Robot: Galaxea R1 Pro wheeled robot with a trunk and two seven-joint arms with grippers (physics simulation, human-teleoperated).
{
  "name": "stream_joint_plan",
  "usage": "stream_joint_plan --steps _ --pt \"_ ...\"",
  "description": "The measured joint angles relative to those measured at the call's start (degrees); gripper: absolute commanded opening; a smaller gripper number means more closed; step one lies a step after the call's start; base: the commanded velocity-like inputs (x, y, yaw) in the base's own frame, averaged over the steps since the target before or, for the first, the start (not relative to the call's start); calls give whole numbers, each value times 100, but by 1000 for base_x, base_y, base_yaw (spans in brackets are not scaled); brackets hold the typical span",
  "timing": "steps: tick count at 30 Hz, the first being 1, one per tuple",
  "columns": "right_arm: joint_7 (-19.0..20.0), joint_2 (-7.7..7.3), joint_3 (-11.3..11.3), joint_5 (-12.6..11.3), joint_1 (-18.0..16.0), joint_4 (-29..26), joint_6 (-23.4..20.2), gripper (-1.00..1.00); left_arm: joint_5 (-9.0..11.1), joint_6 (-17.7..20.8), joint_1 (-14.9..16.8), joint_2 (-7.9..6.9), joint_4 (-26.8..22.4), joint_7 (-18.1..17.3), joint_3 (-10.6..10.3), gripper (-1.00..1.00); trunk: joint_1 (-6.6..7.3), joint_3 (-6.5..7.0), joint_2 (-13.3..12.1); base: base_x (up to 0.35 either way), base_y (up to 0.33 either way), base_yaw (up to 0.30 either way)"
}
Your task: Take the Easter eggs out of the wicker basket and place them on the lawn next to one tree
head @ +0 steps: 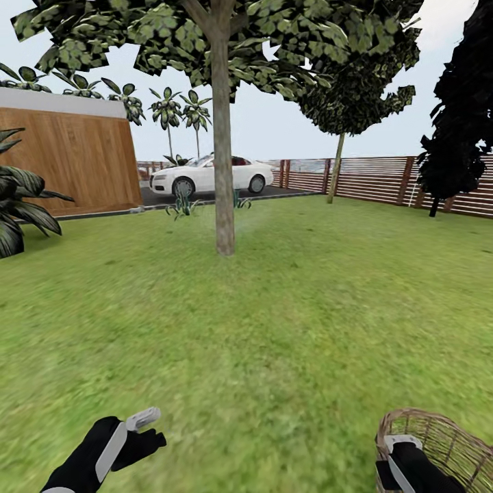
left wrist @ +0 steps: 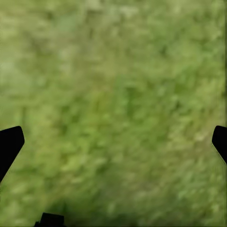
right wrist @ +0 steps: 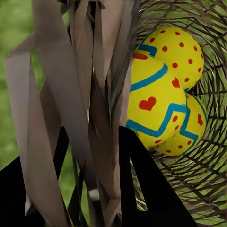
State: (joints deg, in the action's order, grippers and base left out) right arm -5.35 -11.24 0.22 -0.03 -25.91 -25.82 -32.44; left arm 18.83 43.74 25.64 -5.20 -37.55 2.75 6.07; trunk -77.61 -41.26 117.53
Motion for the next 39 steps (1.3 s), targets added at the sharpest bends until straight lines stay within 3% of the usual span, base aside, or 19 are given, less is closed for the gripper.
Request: stream_joint_plan --steps 39 --pt "-10 13 0 21 0 1 1 -100 0 1 0 -7 0 -2 9 100 3 0 0 331 0 0"
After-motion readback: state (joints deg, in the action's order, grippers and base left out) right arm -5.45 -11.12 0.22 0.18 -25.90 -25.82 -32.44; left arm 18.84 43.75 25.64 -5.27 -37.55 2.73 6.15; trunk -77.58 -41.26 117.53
